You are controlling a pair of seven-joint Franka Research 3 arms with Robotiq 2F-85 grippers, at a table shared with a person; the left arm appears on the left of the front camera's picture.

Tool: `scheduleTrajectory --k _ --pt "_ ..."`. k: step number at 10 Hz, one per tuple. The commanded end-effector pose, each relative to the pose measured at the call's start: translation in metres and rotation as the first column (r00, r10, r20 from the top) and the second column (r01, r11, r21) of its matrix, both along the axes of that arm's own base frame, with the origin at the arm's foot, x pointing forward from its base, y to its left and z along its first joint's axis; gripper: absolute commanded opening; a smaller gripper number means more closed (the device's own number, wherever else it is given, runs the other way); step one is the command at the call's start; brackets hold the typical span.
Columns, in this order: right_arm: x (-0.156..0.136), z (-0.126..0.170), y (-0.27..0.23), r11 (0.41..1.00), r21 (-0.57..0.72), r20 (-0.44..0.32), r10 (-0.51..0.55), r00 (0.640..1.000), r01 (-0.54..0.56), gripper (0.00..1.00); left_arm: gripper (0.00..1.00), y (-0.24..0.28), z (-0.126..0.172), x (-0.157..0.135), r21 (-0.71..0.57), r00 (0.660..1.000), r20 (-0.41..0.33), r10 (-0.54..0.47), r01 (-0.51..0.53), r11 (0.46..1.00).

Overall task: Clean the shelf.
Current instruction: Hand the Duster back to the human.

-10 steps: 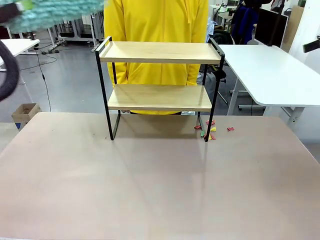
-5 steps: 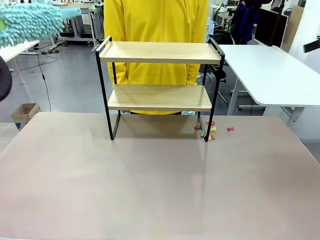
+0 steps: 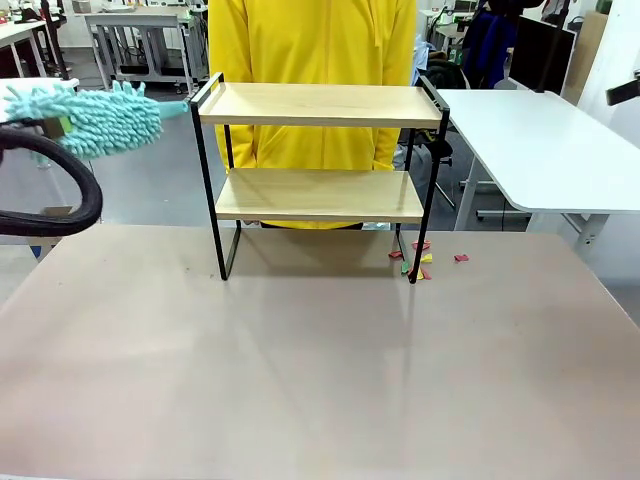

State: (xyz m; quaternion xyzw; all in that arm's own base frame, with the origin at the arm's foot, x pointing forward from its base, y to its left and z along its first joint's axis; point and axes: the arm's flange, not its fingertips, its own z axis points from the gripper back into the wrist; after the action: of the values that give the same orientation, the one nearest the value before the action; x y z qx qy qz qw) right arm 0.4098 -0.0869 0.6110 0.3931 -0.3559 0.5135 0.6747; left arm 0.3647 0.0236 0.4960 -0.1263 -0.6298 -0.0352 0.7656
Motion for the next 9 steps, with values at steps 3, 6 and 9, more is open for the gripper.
scheduleTrajectory --k 3,6,9 --pt "-0.002 0.001 -0.001 1.000 -0.004 0.012 0.011 1.000 -0.010 1.00 0.17 -0.001 -0.008 0.001 0.000 1.000 0.006 0.018 -0.018 1.000" --pt "-0.002 0.001 -0.001 1.000 -0.004 0.012 0.011 1.000 -0.010 1.00 0.17 -0.001 -0.008 0.001 0.000 1.000 0.006 0.018 -0.018 1.000" --pt "-0.002 0.001 -0.001 1.000 -0.004 0.012 0.011 1.000 -0.010 1.00 0.17 -0.001 -0.008 0.001 0.000 1.000 0.006 0.018 -0.018 1.000"
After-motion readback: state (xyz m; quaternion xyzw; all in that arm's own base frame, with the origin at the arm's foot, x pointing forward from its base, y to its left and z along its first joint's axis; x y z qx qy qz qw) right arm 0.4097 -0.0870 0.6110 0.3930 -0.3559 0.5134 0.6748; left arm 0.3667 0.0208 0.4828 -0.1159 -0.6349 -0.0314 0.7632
